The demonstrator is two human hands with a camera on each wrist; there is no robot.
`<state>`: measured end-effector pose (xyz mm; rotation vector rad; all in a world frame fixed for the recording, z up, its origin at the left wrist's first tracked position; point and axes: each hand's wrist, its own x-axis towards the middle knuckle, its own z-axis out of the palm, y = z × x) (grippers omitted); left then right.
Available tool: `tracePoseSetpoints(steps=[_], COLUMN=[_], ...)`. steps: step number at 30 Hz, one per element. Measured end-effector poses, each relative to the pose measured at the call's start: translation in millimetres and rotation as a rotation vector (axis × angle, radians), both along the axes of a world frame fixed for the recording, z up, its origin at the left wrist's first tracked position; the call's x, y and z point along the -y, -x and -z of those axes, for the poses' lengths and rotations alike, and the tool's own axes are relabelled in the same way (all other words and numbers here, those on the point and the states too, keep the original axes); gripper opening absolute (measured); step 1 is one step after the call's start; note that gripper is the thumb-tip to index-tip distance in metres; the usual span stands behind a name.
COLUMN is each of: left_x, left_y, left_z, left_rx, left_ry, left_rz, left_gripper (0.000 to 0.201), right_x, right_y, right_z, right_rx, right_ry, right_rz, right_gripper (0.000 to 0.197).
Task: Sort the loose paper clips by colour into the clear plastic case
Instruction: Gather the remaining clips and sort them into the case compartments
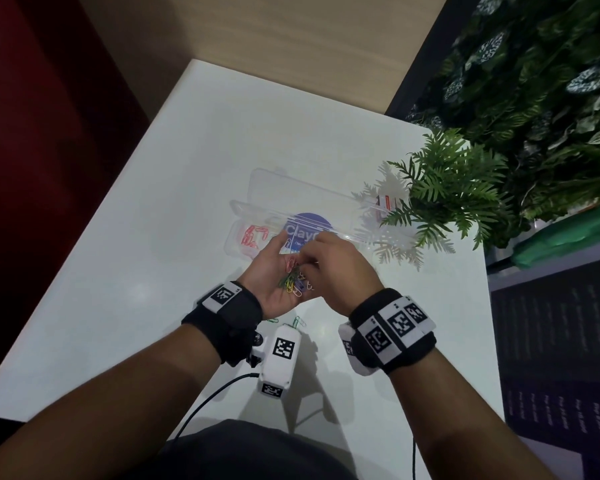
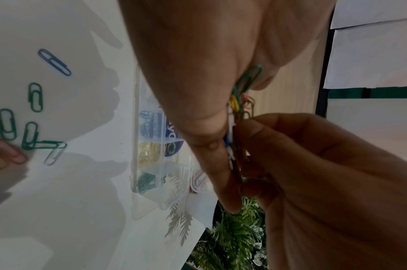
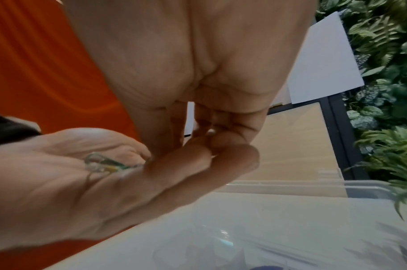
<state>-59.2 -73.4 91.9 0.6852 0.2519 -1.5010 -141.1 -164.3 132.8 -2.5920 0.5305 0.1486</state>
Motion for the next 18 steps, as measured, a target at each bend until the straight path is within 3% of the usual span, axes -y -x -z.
tracePoseSetpoints(steps=[5,8,12,18], left_x=[-2,-3,-4,-3], left_y=[1,1,0,2], left_z=[-3,-4,-3,-4], left_rx=[0.017,0.032,0.066,0.05], left_ry=[0.018,-0.004,-0.052,-0.064], left_rz=[0.01,0.007,0.037,0.034], left_gripper=[0.074,0.073,0.074,0.075], right_x=[4,-2,-10,-10], right_y=[5,8,8,8], right_z=[-6,-11,-7,-2], right_rx=[0.136,0.098,0.018,-0.002], right_ry=[-0.114,-0.145,0.028,0.078], right_rz=[0.092,0.001,-0.182,-0.219], right_gripper=[0.004,0.005,0.009,0.026])
